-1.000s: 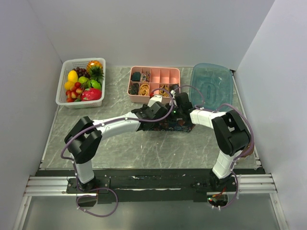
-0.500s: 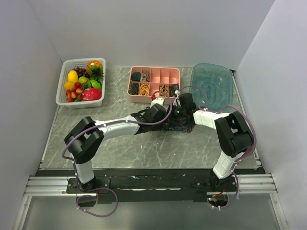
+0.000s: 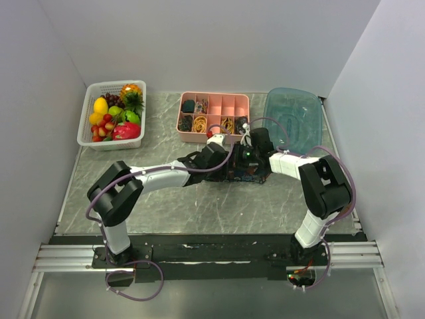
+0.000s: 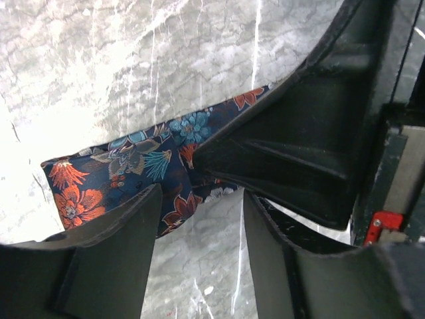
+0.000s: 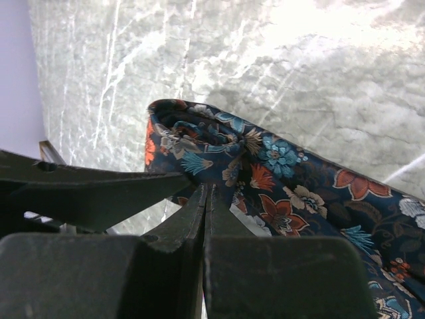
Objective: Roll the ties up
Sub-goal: Roll the tie at the center of the board.
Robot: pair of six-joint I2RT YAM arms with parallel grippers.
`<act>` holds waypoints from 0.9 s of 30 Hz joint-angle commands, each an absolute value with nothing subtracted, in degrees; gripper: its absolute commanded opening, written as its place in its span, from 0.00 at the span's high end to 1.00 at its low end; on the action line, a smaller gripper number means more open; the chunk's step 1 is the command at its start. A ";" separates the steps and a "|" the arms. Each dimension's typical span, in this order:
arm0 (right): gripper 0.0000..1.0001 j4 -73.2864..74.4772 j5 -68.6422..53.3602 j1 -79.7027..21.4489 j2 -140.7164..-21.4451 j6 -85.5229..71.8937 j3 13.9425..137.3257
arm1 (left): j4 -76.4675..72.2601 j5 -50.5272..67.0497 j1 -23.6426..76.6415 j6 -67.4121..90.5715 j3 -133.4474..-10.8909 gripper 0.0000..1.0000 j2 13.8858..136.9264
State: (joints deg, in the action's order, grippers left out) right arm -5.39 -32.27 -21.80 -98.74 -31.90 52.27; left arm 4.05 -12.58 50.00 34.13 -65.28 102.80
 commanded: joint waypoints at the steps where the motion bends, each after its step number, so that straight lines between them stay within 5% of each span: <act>1: 1.00 -8.61 -34.63 -21.88 -95.89 -31.46 52.21 | 0.44 -11.69 49.48 34.01 -63.81 0.40 97.83; 20: 1.00 -4.13 -29.98 -26.45 -97.46 -29.36 56.77 | -3.95 -2.22 37.55 37.52 -50.37 0.26 83.15; 27: 1.00 -1.23 -24.70 -26.63 -99.93 -28.56 58.36 | -14.58 9.82 30.94 40.51 -41.67 0.11 83.49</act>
